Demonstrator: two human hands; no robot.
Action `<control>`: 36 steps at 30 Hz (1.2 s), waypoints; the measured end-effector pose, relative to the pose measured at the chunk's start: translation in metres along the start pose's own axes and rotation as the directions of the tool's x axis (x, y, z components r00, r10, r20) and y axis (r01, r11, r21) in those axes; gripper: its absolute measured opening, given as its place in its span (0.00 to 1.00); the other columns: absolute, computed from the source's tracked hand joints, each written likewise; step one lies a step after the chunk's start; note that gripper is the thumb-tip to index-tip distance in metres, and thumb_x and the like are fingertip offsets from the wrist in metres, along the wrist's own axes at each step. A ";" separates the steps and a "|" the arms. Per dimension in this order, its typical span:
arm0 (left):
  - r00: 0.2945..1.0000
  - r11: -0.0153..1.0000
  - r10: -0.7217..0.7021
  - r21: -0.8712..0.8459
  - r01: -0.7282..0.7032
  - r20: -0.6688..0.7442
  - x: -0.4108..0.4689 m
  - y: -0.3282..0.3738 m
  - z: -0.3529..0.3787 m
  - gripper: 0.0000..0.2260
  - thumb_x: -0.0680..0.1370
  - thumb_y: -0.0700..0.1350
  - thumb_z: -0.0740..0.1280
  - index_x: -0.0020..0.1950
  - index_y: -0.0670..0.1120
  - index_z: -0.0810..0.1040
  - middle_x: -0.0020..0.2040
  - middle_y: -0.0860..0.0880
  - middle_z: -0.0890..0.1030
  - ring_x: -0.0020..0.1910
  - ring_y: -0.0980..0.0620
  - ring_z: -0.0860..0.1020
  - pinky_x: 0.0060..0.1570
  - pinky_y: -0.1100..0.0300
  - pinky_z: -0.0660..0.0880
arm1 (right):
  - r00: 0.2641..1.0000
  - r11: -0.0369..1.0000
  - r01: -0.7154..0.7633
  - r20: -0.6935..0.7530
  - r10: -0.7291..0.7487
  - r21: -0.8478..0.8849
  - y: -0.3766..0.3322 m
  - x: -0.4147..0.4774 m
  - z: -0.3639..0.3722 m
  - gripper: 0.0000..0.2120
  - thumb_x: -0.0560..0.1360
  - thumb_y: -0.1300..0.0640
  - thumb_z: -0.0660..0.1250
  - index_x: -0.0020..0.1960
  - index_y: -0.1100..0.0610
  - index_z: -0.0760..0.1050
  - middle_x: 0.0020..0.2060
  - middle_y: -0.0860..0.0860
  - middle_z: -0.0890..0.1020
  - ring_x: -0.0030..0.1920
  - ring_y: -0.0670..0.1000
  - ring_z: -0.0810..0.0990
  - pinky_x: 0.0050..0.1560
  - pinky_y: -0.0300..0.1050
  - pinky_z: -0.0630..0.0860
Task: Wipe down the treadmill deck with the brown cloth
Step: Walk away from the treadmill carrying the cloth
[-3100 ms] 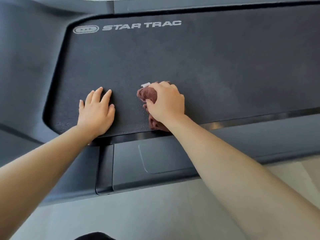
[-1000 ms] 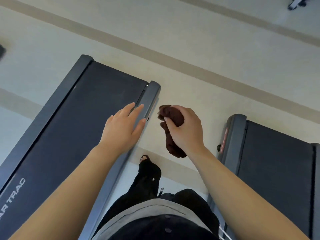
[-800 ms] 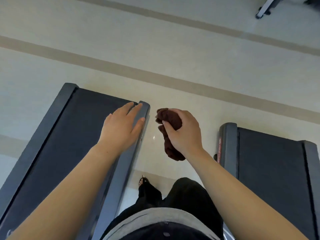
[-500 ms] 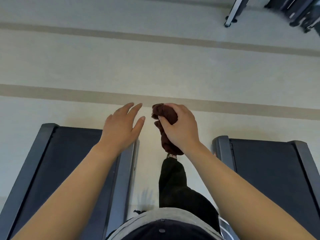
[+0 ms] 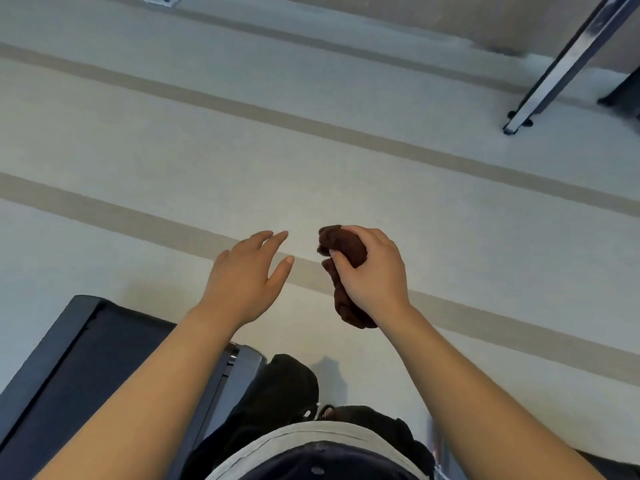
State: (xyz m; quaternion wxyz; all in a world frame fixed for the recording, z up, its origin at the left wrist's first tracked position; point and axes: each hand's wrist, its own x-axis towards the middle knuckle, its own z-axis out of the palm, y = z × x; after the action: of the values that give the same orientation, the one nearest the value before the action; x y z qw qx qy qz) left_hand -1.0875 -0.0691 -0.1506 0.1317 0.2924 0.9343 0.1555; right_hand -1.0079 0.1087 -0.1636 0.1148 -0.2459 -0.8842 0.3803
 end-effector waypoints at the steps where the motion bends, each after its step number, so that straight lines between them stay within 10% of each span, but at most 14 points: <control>1: 0.999 1.000 -0.030 -0.005 0.030 -0.011 0.015 -0.010 -0.004 0.24 0.80 0.57 0.50 0.75 0.53 0.59 0.74 0.50 0.63 0.72 0.49 0.63 0.67 0.47 0.65 | 0.999 1.000 0.028 0.021 -0.027 -0.004 -0.005 0.023 0.007 0.15 0.72 0.48 0.67 0.59 0.43 0.75 0.56 0.44 0.78 0.57 0.50 0.74 0.58 0.53 0.74; 36: 0.894 0.908 -0.419 -0.080 0.411 -0.159 0.748 -0.456 -0.303 0.23 0.80 0.57 0.51 0.74 0.52 0.61 0.73 0.51 0.66 0.69 0.48 0.67 0.66 0.48 0.66 | 0.866 0.936 0.341 0.358 -0.348 0.086 -0.327 0.881 0.380 0.14 0.72 0.48 0.66 0.58 0.43 0.75 0.56 0.42 0.78 0.58 0.50 0.75 0.58 0.53 0.74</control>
State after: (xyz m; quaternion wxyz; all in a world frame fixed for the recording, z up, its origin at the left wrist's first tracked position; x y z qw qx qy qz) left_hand -2.0142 -0.0502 -0.1558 0.0867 0.0687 0.9793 0.1693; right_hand -2.0206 0.1415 -0.1708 0.0157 -0.0075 -0.9157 0.4015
